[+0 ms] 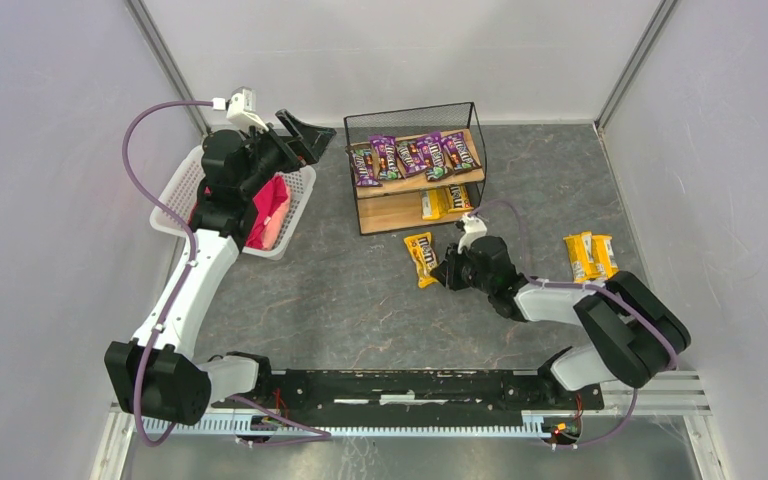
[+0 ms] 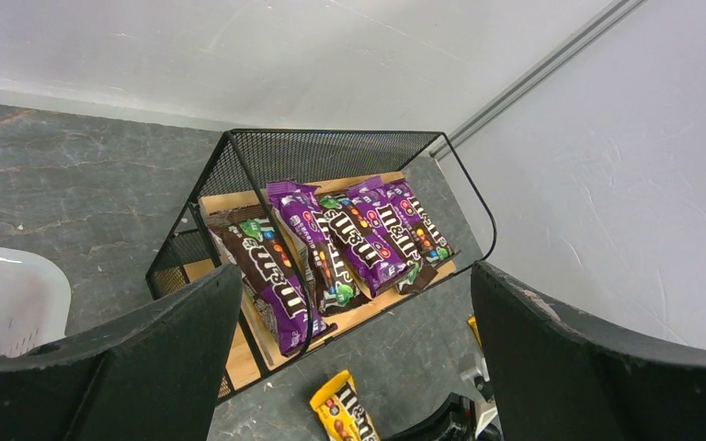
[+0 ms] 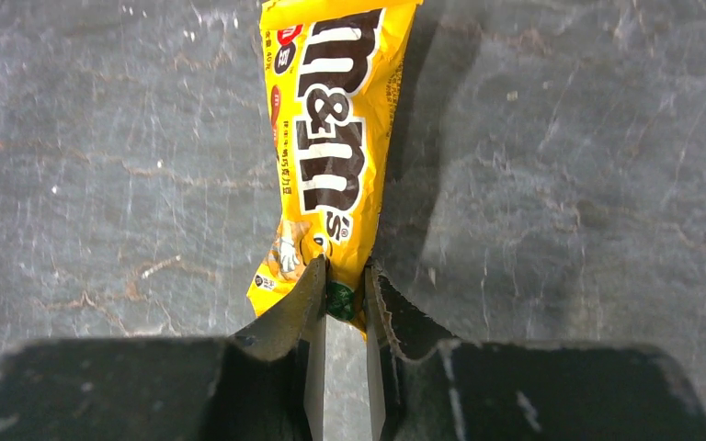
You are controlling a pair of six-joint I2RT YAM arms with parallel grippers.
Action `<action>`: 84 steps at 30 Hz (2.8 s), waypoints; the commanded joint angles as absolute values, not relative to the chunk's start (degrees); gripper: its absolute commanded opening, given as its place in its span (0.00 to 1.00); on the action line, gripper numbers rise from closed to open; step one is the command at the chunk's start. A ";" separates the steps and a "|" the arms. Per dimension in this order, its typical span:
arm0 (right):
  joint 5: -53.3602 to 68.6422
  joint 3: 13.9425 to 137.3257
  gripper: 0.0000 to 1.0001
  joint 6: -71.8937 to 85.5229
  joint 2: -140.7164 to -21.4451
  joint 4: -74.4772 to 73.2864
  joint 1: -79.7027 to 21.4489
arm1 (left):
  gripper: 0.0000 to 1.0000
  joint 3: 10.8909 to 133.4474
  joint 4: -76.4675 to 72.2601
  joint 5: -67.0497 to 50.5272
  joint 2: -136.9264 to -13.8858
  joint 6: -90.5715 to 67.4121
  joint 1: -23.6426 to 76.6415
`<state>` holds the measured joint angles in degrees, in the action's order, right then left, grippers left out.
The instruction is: Place and organize the candy bags onto the shelf
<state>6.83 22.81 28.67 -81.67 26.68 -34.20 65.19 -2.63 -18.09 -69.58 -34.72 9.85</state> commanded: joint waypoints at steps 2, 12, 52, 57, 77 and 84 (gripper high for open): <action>2.99 29.43 0.05 29.22 -85.82 36.22 -35.34 | 1.00 67.32 -3.17 -18.10 -69.14 -33.31 9.93; -8.41 41.20 0.07 28.27 -98.18 42.24 -36.22 | 1.00 67.25 -3.58 -18.97 -69.57 -33.96 9.00; -11.32 35.80 0.57 59.41 -106.23 56.66 -35.80 | 1.00 66.53 -4.70 -19.29 -68.42 -34.65 7.23; -11.67 38.06 0.49 60.87 -109.27 59.01 -35.91 | 1.00 66.71 -4.70 -19.81 -68.75 -35.11 6.60; -17.09 46.07 0.37 63.94 -115.97 60.91 -35.27 | 1.00 66.28 -5.53 -20.73 -68.88 -36.03 5.87; -11.94 42.28 0.46 60.71 -109.84 59.29 -34.96 | 1.00 66.27 -5.71 -20.97 -69.17 -36.25 5.71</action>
